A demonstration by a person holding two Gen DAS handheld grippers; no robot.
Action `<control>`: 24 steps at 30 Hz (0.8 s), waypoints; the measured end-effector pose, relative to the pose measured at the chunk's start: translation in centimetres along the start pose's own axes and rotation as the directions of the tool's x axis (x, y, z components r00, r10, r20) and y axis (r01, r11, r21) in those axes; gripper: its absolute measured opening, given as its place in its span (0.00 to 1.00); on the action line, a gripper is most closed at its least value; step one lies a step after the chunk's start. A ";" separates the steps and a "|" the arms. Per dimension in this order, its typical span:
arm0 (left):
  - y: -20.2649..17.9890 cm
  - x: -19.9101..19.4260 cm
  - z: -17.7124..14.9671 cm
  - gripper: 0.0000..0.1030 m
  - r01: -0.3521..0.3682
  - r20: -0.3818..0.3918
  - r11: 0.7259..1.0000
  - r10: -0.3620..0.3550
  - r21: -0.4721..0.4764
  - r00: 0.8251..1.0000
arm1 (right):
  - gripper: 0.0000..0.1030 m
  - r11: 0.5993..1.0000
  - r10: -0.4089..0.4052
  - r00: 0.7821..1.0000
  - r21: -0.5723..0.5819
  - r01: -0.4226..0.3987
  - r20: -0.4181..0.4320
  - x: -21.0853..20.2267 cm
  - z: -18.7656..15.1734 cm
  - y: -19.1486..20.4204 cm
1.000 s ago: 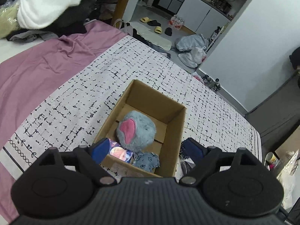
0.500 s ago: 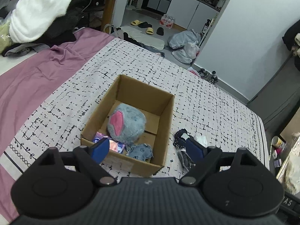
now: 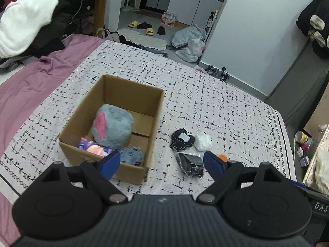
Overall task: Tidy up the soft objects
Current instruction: 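Move the left tool to the clear bag of black items while the right tool approaches the burger plush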
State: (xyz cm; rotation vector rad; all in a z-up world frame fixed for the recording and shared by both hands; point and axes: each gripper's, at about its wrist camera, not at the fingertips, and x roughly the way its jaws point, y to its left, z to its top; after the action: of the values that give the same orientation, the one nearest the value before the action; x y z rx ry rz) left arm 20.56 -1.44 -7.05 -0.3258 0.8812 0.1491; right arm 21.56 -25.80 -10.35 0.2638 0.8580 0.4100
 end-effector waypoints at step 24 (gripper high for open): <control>-7.2 5.6 -2.5 0.84 -0.029 -0.027 0.996 0.031 0.081 0.999 | 0.99 0.991 0.108 0.994 0.076 -0.109 0.009 4.0 -0.7 -7.0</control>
State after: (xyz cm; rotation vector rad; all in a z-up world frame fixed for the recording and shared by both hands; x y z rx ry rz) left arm 24.15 -9.04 -11.29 -0.2397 0.9176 0.1363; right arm 25.07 -30.24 -16.17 0.3827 0.8579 0.4783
